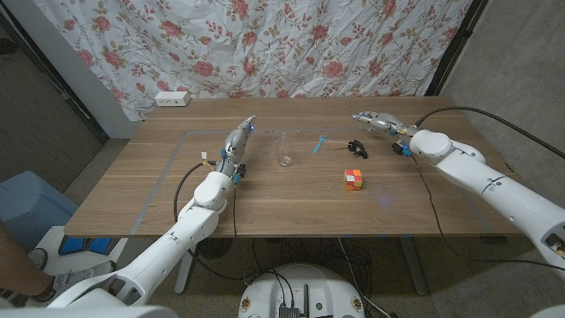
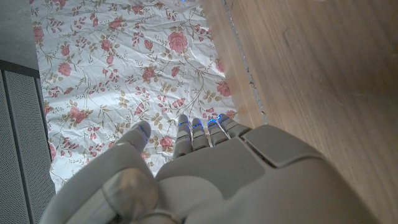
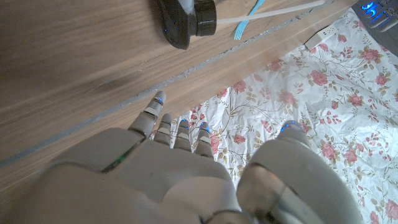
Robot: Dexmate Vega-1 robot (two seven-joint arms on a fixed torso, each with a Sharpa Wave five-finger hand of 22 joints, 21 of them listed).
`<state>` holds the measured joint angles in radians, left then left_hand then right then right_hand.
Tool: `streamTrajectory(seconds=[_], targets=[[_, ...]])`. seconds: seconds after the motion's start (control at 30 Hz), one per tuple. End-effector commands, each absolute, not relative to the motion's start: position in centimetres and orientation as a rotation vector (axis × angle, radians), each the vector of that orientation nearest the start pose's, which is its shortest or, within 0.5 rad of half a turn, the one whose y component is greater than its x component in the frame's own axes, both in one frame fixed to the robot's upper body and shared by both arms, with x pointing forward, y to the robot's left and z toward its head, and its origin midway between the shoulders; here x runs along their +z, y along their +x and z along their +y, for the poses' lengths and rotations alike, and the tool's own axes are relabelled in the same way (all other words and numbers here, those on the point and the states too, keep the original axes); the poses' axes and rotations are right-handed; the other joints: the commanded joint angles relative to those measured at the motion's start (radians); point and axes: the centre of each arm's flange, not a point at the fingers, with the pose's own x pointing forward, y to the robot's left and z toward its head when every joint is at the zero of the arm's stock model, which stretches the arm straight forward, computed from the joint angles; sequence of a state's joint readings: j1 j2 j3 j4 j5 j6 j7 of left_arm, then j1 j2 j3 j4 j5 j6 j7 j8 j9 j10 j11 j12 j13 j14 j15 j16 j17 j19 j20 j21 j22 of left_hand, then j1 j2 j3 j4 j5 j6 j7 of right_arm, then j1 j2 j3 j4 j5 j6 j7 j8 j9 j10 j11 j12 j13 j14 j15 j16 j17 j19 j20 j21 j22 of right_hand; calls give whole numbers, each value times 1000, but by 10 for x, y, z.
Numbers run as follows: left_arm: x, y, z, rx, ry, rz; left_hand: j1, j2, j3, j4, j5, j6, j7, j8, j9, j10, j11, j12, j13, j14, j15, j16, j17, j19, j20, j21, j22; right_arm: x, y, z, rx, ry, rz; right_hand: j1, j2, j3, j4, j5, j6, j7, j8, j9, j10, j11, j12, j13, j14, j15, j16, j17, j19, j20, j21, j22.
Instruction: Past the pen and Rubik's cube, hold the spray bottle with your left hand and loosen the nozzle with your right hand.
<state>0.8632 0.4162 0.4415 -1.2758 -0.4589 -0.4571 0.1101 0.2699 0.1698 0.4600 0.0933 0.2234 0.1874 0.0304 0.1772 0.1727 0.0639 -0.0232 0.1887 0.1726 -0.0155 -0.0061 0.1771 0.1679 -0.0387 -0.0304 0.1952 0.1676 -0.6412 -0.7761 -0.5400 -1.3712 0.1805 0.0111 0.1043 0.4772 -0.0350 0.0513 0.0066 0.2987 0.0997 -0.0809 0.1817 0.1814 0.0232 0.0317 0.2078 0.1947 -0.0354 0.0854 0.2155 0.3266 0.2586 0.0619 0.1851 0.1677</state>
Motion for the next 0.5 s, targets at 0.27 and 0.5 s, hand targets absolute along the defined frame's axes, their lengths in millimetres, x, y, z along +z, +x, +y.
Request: streamTrajectory(seconds=[0.27, 0.5], targets=[[-38, 654, 237, -145, 22, -733, -10, 15, 17, -3, 6, 8, 3, 5, 0, 5, -1, 3, 2, 4, -6, 2, -1, 11, -11, 0, 2, 22, 673, -330, 166, -527, -535, -50, 23, -8, 30, -14, 2, -9, 4, -1, 24, -2, 3, -3, 9, -16, 7, -4, -5, -6, -1, 0], [-37, 657, 240, -144, 8, -719, -12, 15, 27, -6, 6, -9, -3, -1, 0, -7, -3, -2, 2, 5, -7, 1, -1, 15, -15, 0, 2, 11, 673, -327, 164, -443, -545, -75, 29, -14, 42, -20, 6, -9, 5, -2, 36, -5, 5, -5, 18, -20, 9, -8, -3, -10, 1, 0]])
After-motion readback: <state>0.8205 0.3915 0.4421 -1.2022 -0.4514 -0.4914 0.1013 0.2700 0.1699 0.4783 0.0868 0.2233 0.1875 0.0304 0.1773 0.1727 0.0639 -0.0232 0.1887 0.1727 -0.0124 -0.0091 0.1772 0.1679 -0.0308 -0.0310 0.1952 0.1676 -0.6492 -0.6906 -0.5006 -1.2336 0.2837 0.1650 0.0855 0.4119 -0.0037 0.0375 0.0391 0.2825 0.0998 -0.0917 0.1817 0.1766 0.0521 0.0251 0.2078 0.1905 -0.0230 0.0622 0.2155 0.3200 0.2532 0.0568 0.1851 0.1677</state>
